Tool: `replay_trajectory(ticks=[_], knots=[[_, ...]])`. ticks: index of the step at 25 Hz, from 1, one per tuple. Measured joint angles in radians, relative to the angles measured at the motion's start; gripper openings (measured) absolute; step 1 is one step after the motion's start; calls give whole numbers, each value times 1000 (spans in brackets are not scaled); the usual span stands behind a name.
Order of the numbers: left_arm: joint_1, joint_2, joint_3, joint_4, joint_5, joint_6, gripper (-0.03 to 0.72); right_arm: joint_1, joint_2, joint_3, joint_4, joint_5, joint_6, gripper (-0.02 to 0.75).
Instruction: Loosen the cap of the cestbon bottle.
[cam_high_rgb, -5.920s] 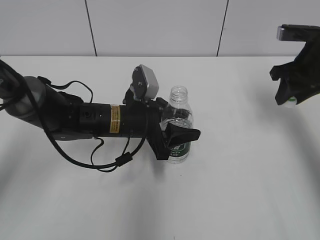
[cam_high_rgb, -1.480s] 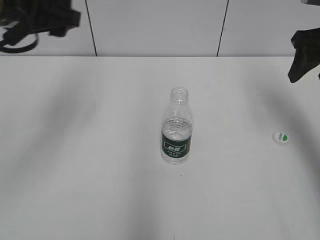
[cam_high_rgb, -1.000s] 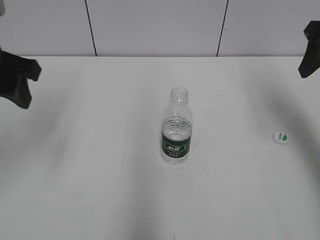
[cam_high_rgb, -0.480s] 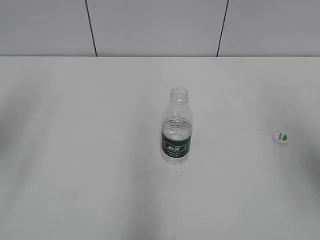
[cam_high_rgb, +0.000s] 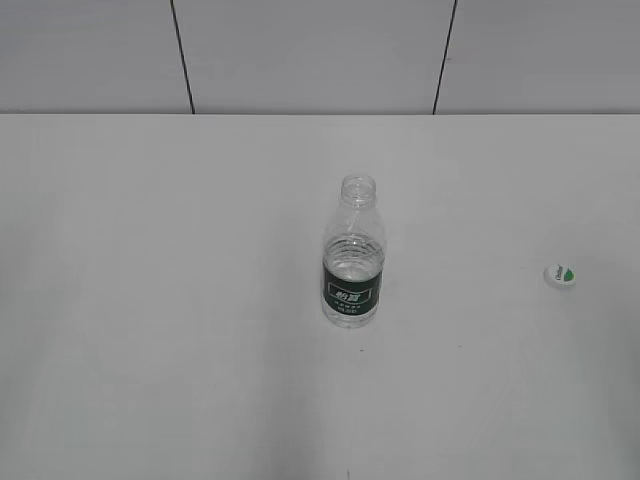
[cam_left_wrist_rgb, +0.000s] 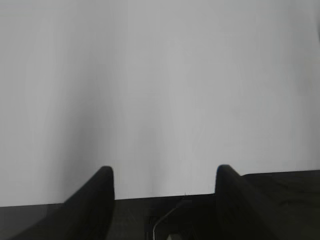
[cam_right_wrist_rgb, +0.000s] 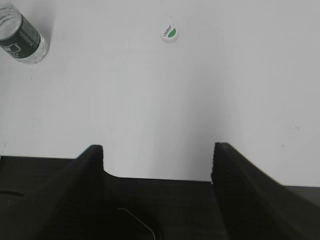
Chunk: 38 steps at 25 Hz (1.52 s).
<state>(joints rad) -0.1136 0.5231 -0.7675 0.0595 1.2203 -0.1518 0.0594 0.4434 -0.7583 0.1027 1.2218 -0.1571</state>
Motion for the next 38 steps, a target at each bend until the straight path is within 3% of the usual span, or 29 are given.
replay_trajectory(ticks=[11, 17, 29, 38], knots=[[0, -520, 157, -52, -51, 178, 356, 0, -376, 214, -5, -13, 0, 521], [0, -530, 220, -131, -137, 261, 314, 0, -450, 244, -8, -93, 0, 521], [2, -530, 228, -138, -162, 269, 290, 0, -450, 258, -9, -120, 11, 521], [84, -530, 229, -142, -162, 269, 289, -18, -450, 258, -41, -121, 17, 521]])
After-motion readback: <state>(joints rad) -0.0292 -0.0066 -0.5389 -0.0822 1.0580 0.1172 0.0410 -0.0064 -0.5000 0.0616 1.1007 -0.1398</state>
